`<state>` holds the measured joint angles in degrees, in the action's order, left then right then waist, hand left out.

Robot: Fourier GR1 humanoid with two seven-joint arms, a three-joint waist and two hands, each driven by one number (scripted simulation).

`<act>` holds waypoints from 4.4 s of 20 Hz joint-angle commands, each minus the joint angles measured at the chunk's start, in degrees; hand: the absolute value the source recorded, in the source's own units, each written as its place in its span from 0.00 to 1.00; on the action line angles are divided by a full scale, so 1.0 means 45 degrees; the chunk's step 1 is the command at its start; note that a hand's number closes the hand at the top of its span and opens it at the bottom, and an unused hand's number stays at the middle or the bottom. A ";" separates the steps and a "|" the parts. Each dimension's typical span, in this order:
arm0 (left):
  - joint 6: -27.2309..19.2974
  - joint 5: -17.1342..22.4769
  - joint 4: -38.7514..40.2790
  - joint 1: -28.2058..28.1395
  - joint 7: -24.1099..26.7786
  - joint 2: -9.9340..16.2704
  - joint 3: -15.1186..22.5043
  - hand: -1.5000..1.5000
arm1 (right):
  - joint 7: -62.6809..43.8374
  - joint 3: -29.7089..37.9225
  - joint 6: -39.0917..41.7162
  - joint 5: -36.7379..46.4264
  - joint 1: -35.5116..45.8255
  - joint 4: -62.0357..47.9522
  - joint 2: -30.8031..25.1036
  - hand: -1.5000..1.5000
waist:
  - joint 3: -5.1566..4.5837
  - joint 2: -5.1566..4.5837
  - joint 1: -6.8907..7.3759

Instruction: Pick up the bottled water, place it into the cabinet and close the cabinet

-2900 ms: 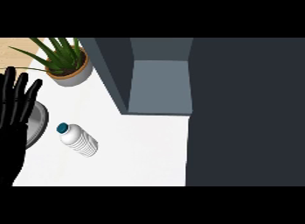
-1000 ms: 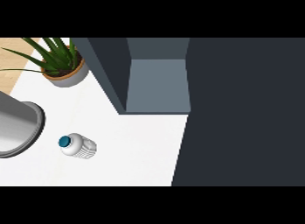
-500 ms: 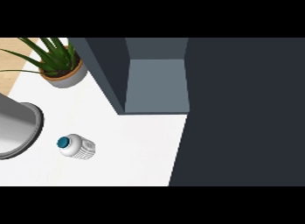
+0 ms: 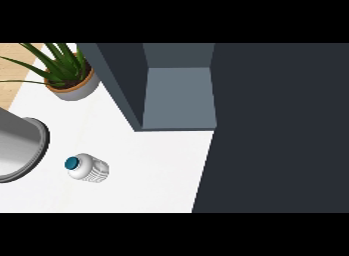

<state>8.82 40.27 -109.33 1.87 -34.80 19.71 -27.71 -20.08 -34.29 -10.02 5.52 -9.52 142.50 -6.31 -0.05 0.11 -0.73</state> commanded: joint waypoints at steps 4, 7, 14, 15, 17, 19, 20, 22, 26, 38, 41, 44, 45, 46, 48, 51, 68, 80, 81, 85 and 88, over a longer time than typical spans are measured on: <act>0.0825 -0.1646 0.1070 -0.0799 0.1939 -0.1316 0.0783 0.00 | -0.0375 -0.0198 -0.0159 0.1168 -0.0335 0.1532 -0.0852 0.00 | 0.0004 0.0006 0.0041; 0.0912 -0.2964 0.2287 -0.0383 0.2900 -0.1592 0.1425 0.00 | -0.0579 -0.0654 -0.0561 0.1478 -0.0514 0.1805 -0.0890 0.00 | -0.0004 0.0001 -0.0061; 0.1553 -0.3678 0.3877 -0.0322 0.4168 -0.1893 0.1864 0.00 | -0.0854 -0.1073 -0.1228 0.2027 0.0184 0.1338 -0.0697 0.00 | -0.0006 0.0003 0.0052; 0.1477 -0.4373 0.4702 0.0034 0.4867 -0.2105 0.2138 0.00 | -0.0226 -0.0844 -0.0982 0.1503 -0.0173 0.1380 -0.1098 0.00 | -0.0003 -0.0008 -0.0032; 0.1965 -0.4356 0.4947 -0.0368 0.5313 -0.2168 0.2200 0.00 | -0.0307 -0.0994 -0.1300 0.1632 -0.0061 0.1325 -0.0968 0.00 | -0.0001 0.0000 0.0031; 0.1910 -0.4599 0.5753 0.0132 0.5620 -0.2025 0.2162 0.00 | -0.0018 -0.1612 -0.1315 0.1926 -0.0516 0.1641 -0.1333 0.00 | -0.0001 0.0012 -0.0028; 0.2540 -0.4535 0.6068 -0.0510 0.6350 -0.2108 0.2086 0.00 | -0.0233 -0.1561 -0.1311 0.1884 -0.0521 0.1620 -0.1516 0.00 | -0.0005 0.0012 0.0006; 0.2086 -0.4539 0.6359 0.0323 0.6030 -0.2234 0.2276 0.00 | 0.0041 -0.1157 -0.1409 0.1663 0.0070 0.0916 -0.1230 0.00 | 0.0003 -0.0006 0.0059; 0.2458 -0.5472 0.8282 0.0279 0.8065 -0.2517 0.2469 0.00 | 0.0682 -0.1227 -0.1514 0.1460 -0.0346 0.0723 -0.1482 0.00 | -0.0001 -0.0018 0.0014; 0.2314 -0.6381 1.0397 0.0326 0.9688 -0.2735 0.2882 0.00 | 0.0229 -0.1173 -0.1874 0.1226 -0.0423 0.1530 -0.1987 0.00 | 0.0003 -0.0007 0.0065; 0.2010 -0.6614 1.0511 0.0671 0.9720 -0.2992 0.3184 0.00 | -0.0965 -0.1581 -0.2324 0.2021 0.0660 0.1396 -0.1420 0.00 | -0.0005 -0.0006 0.0091; 0.1740 -0.7082 1.1145 0.0425 1.0805 -0.3473 0.3453 0.00 | -0.0480 -0.1857 -0.2378 0.2159 0.0172 0.1058 -0.1655 0.00 | -0.0004 -0.0005 0.0070; 0.1673 -0.6907 1.0461 0.0029 1.0436 -0.3415 0.3394 0.00 | -0.0538 -0.0814 -0.1998 0.1273 0.0188 0.1774 -0.2232 0.00 | 0.0003 -0.0001 0.0101; 0.1800 -0.6905 1.1461 0.0754 1.0803 -0.3199 0.3197 0.00 | -0.0395 -0.0596 -0.2046 0.1193 0.0303 0.1579 -0.2173 0.00 | 0.0000 -0.0015 0.0059; 0.1744 -0.7075 1.1492 0.0146 1.1497 -0.3390 0.3321 0.00 | -0.0275 -0.1982 -0.2284 0.2169 0.0429 0.0918 -0.1720 0.00 | 0.0000 0.0000 0.0099; 0.1747 -0.7292 1.2772 0.0686 1.2182 -0.3058 0.3093 0.00 | -0.0251 -0.1953 -0.2372 0.1912 -0.0149 0.1958 -0.2327 0.00 | -0.0004 0.0005 0.0006; 0.3360 -0.6275 1.5426 0.1334 1.4367 -0.3193 0.2670 1.00 | -0.0553 -0.1667 -0.2765 0.1696 0.0724 0.1236 -0.2235 0.00 | 0.0001 -0.0001 0.0086; 0.3352 -0.5618 1.5626 0.2023 1.4466 -0.3629 0.2610 1.00 | 0.0066 -0.2063 -0.3111 0.1663 -0.0255 0.1603 -0.3073 0.00 | 0.0003 0.0001 0.0005; 0.3205 -0.5485 1.4300 0.1426 1.4276 -0.3631 0.2707 1.00 | 0.0118 -0.2147 -0.3186 0.1901 0.0638 0.0480 -0.2440 0.00 | 0.0008 0.0015 0.0133; 0.1364 -0.6897 1.3886 0.1414 1.6742 -0.4355 0.3398 1.00 | 0.0097 -0.2152 -0.3168 0.1637 0.0378 0.1312 -0.3068 0.00 | 0.0002 0.0049 -0.0023; 0.1334 -0.7073 1.5282 0.1863 1.8162 -0.4307 0.3266 1.00 | 0.0007 -0.2082 -0.3186 0.1471 0.0451 0.1036 -0.2955 0.00 | -0.0003 -0.0013 -0.0004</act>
<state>17.14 10.59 -43.62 8.72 40.06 0.98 -13.15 -18.14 -42.80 -24.85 7.67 -5.41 141.41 -17.97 -0.05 0.16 -0.53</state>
